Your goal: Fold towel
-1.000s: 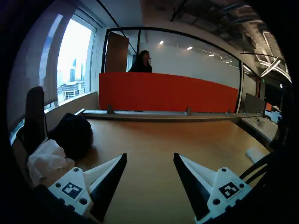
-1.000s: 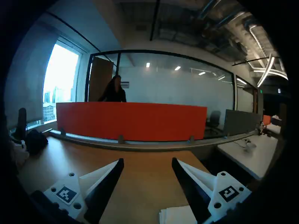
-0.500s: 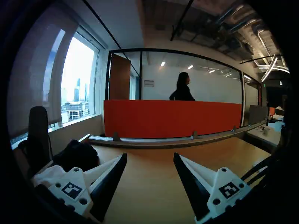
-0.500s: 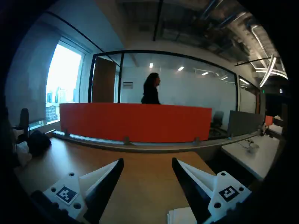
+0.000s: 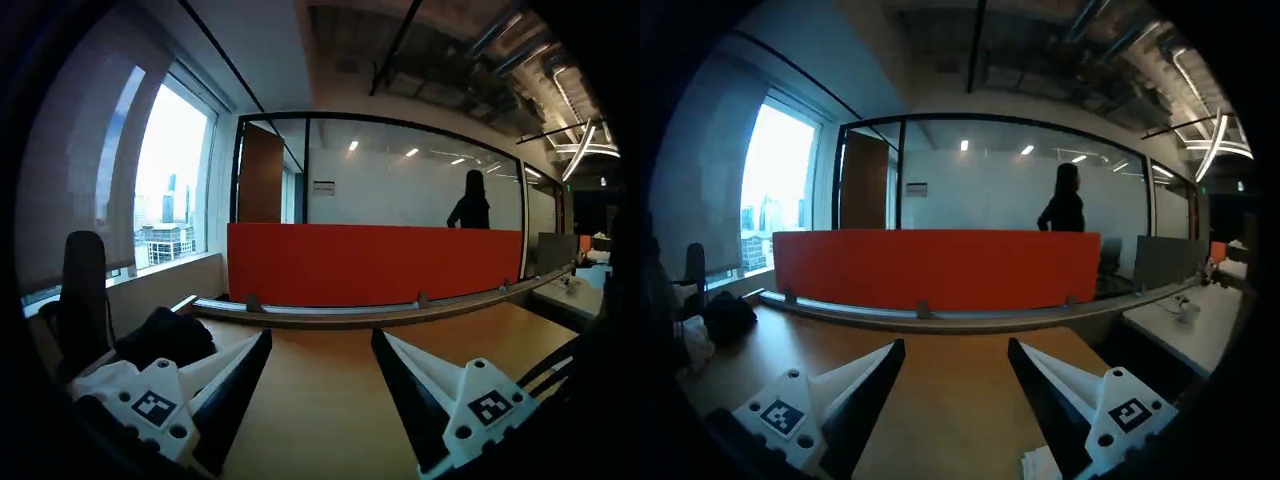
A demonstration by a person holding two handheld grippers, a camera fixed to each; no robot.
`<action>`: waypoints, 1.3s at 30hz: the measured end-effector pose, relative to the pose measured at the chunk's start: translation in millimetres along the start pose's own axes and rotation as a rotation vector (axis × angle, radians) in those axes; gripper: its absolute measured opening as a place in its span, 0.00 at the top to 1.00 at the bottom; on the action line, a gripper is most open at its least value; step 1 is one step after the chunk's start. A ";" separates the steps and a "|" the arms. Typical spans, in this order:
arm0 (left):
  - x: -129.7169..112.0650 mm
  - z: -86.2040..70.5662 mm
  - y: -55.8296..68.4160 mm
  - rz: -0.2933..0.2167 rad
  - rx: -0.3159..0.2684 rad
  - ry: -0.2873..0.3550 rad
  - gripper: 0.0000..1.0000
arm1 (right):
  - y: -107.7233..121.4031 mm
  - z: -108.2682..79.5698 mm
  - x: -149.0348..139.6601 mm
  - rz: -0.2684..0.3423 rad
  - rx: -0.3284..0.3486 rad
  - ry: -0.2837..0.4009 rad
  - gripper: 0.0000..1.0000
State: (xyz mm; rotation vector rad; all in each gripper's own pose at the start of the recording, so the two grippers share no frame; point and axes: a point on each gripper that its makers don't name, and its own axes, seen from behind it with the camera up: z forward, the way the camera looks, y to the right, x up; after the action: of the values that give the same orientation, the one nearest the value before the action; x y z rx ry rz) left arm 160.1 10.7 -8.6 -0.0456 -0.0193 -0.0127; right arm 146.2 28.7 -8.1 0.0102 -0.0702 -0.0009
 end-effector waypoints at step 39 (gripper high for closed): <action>-57.0 6.9 -6.9 0.017 0.027 0.010 0.08 | -31.8 5.3 -34.0 -0.004 -0.020 0.009 0.00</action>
State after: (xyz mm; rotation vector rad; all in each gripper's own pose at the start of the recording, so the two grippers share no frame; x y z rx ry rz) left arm 102.9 4.8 -2.4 -0.0187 -0.0095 0.0040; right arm 111.8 -3.0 -5.5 -0.0099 -0.0611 -0.0054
